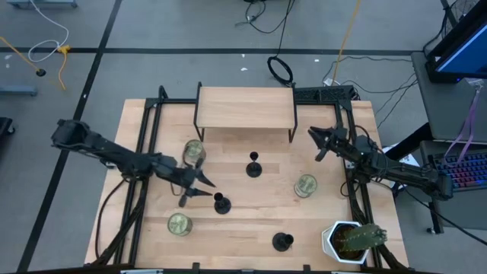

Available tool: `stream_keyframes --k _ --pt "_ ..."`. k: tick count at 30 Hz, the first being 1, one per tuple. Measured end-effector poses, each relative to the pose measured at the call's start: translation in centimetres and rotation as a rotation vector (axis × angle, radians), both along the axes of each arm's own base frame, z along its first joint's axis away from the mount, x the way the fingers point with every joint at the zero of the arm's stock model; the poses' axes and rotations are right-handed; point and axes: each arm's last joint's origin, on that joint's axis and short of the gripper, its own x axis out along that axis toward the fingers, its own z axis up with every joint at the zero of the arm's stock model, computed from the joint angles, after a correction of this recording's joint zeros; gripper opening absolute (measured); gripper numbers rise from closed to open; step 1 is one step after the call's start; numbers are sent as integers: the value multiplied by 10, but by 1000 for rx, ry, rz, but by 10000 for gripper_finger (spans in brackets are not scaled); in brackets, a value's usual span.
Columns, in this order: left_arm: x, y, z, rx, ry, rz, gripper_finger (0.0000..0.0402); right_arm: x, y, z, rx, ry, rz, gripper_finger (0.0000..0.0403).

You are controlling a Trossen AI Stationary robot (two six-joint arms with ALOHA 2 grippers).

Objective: Pick & Place candle stick holders
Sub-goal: Put the middle black candle holder on the shelf

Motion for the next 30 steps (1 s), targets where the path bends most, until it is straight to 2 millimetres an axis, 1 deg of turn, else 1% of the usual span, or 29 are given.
stream_keyframes --k 3,8,12,16,19,23,26,28,30 --pt "13 -5 -10 22 107 0 153 1 2 0 -25 12 94 108" --pt "27 -12 -23 0 197 26 153 1 3 5 -83 -10 98 140" --pt "36 -20 -24 5 161 -14 152 1 3 4 -90 -5 97 152" --pt "36 -28 -27 35 148 -55 152 1 3 5 -113 -2 94 152" --pt "35 -30 -28 48 154 -40 152 1 3 6 -128 -5 92 151" --pt "36 -30 -26 94 111 13 151 1 3 7 -137 -7 91 153" --pt "36 -30 -26 121 101 6 133 1 3 7 -137 -7 91 152" --pt "36 -30 -25 111 102 1 108 1 3 7 -137 -7 91 151" --pt "36 -30 -25 98 99 5 75 1 3 7 -139 -12 91 151"
